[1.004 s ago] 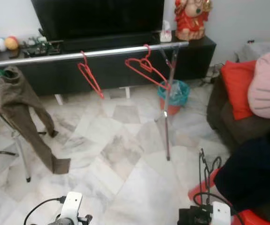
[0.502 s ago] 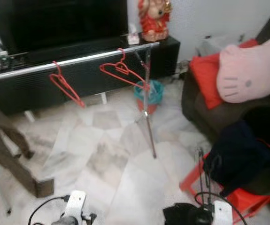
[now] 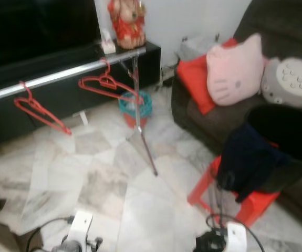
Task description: Hang hanger
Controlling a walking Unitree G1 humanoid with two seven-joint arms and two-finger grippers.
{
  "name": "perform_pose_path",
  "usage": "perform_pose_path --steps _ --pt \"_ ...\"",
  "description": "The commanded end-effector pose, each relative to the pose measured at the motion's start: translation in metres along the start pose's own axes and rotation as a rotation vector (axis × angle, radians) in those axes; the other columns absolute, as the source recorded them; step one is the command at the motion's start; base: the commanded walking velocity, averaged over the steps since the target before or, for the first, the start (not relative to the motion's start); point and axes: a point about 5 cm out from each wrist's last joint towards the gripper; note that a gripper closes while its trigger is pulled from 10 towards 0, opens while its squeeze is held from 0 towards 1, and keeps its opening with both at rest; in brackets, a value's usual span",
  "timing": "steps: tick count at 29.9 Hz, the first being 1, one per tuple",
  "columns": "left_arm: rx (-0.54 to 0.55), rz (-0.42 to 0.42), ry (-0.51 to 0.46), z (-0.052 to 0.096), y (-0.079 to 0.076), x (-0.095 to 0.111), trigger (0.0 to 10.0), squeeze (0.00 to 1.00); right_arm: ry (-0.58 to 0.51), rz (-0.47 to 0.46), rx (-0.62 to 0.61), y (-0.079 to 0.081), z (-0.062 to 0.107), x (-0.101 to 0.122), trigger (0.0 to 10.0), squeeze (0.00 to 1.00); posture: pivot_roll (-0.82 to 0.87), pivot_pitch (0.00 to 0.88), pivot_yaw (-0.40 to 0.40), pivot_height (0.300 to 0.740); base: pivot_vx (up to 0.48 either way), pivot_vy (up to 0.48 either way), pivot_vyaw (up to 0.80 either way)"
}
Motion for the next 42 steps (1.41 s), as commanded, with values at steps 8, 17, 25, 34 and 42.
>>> perform_pose_path --steps 8,17,25,34,42 --pt "-0.026 -0.072 -0.041 -0.002 -0.005 0.013 10.0 0.0 0.003 0.28 0.076 -0.004 -0.002 0.011 10.0 0.0 -0.07 0.001 0.059 0.74 0.0 0.0 0.0" --pt "-0.063 -0.263 -0.13 -0.001 -0.005 0.039 10.0 0.0 0.057 0.993 0.178 -0.037 0.005 0.022 10.0 0.0 -0.07 0.0 0.067 0.74 0.0 0.0 0.0" --pt "-0.102 -0.36 -0.228 0.002 -0.003 0.071 10.0 0.0 -0.058 1.147 0.084 -0.076 0.012 0.069 10.0 0.0 -0.08 0.0 0.076 0.74 0.0 0.0 0.0" --pt "-0.175 -0.384 -0.279 0.002 -0.014 0.088 10.0 0.0 -0.238 0.942 -0.047 -0.089 0.017 0.112 10.0 0.0 -0.08 0.0 0.081 0.74 0.0 0.0 0.0" --pt "-0.333 -0.432 -0.368 0.008 -0.032 0.114 10.0 0.0 -0.355 0.77 0.458 -0.044 0.018 0.121 10.0 0.0 -0.07 0.0 0.075 0.74 0.0 0.0 0.0"
Point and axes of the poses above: a point about 5 cm out from each wrist's last joint towards the gripper, its own z axis pointing back from the gripper into the wrist, its own x axis along the axis of the wrist's last joint, y = z × x, and after that the axes turned 9 degrees about z, right-handed
